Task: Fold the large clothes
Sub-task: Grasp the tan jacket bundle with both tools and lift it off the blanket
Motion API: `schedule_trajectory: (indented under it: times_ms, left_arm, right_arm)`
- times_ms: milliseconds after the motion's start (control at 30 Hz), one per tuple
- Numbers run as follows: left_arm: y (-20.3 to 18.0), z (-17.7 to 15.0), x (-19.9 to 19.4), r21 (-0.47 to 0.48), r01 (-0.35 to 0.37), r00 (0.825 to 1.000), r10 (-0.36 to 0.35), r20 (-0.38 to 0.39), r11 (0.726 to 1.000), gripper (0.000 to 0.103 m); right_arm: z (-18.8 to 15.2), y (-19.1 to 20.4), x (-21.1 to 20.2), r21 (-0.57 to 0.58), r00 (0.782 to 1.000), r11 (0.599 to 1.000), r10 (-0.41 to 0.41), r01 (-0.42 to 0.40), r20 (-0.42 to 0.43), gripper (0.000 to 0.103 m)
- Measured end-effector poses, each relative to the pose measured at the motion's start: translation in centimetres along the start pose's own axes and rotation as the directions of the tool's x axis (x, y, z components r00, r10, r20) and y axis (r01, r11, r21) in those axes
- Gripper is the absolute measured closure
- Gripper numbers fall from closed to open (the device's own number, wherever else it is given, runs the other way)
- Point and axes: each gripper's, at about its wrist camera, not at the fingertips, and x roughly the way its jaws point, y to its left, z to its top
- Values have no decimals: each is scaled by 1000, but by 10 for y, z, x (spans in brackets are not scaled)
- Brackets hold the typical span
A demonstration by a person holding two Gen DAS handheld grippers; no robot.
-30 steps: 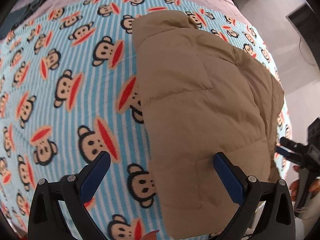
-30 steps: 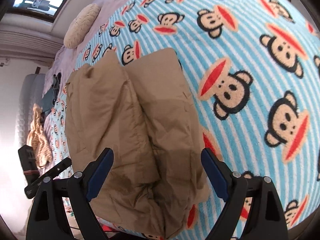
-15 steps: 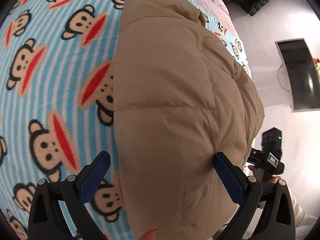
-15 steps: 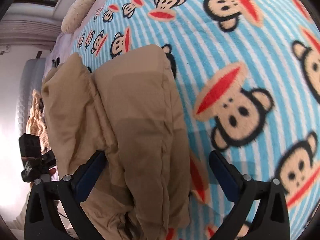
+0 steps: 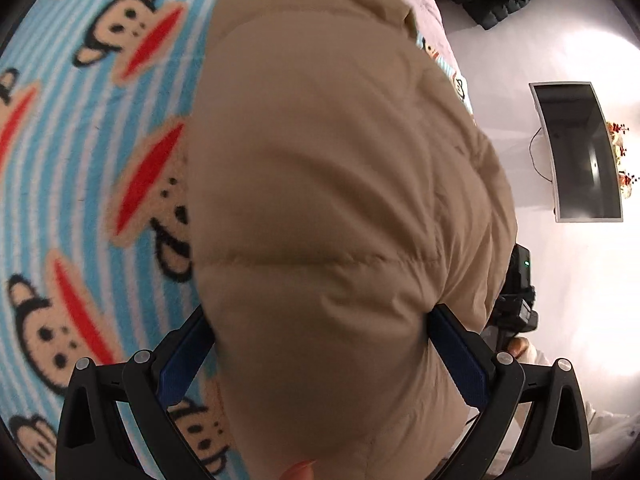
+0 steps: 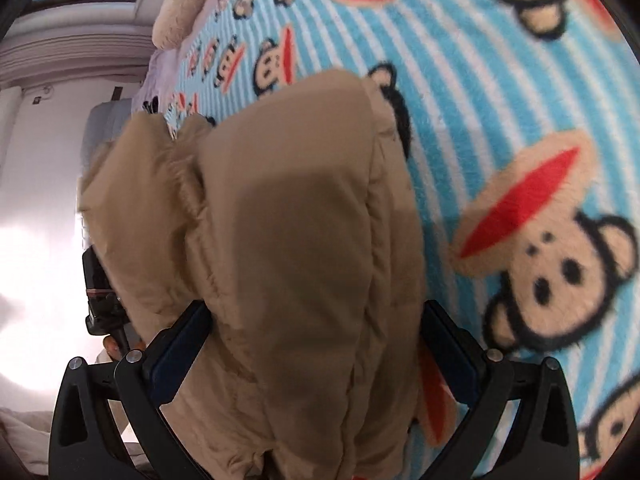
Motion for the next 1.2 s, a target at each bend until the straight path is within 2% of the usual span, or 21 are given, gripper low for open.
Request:
schedule_trajectory:
  times_ms: [267,333,400,433,500,567,833,1000,1200]
  left_arm:
    - [-6,4,25,-20,5,1000,-6,-25,1000,0]
    - [-15,0,24,-10,-6,1000,6,-11,1000,1]
    - [-26,-4,19,7,-18,1000,18,9,1000,11]
    - [-28,-4,16,10,-17,1000,17,16,1000,14]
    - [-33,-5,8,11,-8,999,8,34,1000,25]
    - [-39,-5,-3,19,-2,999,1,48,1000,26]
    - [-55,-3,-58,79,13,991,-24,135,997,26]
    - [-29,9,-117,88,7,981,-24,194,996,26]
    - [43,40,-201,80,-29,969,9,248,996,26]
  right_arm:
    - [7,-7,15,92,999,995,26,-24,-27,0]
    - [5,-9,15,118,998,992,50,-45,-40,6]
    - [1,-12,11,139,994,985,104,-98,-37,29]
    - [3,-11,8,143,993,983,118,-113,-28,34]
    - [-2,-6,2,130,991,982,135,-133,-6,56]
    - [-6,2,-4,117,989,982,147,-147,12,60]
    - [-12,58,-16,41,979,979,197,-199,47,61]
    - [-6,105,3,-10,976,977,213,-213,48,61]
    - [1,172,76,-35,968,970,244,-242,62,61]
